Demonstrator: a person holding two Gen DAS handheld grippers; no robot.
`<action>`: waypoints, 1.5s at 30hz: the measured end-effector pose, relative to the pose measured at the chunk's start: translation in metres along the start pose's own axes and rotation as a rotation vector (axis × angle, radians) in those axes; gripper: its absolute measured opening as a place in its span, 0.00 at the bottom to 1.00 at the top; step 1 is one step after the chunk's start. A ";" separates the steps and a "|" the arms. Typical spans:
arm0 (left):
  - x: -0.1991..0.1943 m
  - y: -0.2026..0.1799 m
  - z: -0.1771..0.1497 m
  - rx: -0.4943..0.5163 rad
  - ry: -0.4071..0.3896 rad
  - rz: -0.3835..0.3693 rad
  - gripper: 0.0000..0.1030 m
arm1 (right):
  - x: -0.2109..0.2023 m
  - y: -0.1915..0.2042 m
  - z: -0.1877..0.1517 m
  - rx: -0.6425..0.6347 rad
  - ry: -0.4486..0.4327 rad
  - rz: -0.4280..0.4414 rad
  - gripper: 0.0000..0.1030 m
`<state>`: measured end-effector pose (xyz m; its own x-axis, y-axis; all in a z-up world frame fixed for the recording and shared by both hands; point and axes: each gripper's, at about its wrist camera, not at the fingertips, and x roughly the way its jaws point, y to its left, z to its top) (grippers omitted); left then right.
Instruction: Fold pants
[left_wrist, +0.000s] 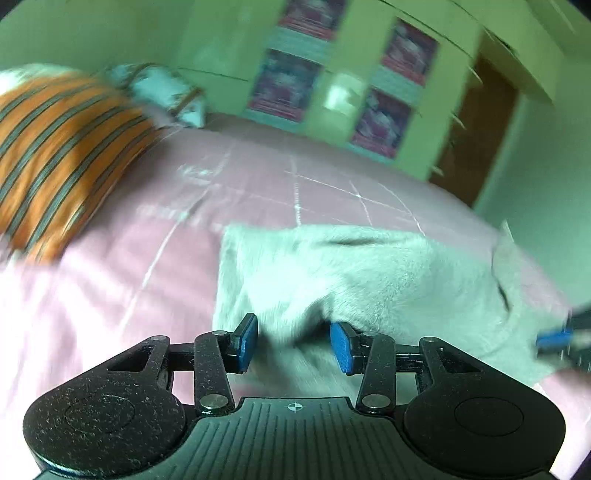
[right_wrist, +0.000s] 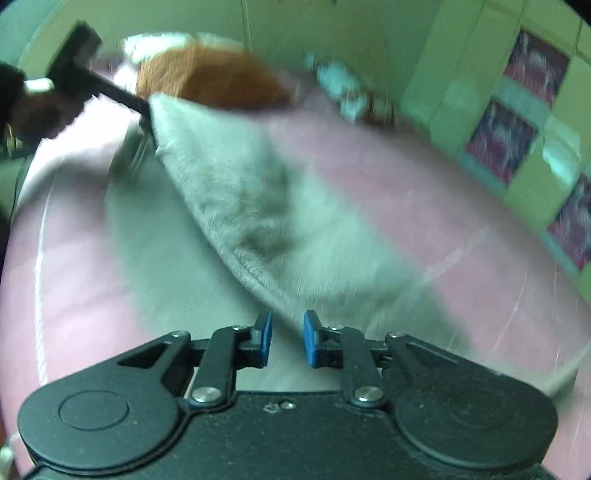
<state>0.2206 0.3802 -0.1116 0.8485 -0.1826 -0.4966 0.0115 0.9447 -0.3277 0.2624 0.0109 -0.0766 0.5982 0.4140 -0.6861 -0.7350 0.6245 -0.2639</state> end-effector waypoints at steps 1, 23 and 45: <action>-0.012 0.000 -0.006 -0.057 -0.022 0.018 0.42 | -0.005 0.000 -0.007 0.072 -0.015 0.006 0.08; 0.052 0.002 -0.019 -0.738 -0.067 -0.138 0.53 | 0.077 -0.111 0.009 1.078 0.000 0.044 0.40; 0.064 0.005 0.065 -0.614 -0.047 -0.160 0.27 | 0.021 -0.125 0.001 1.149 -0.136 0.034 0.00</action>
<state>0.3093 0.3909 -0.0921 0.8841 -0.2832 -0.3717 -0.1533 0.5756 -0.8033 0.3671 -0.0578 -0.0574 0.6643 0.4667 -0.5839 -0.0694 0.8163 0.5735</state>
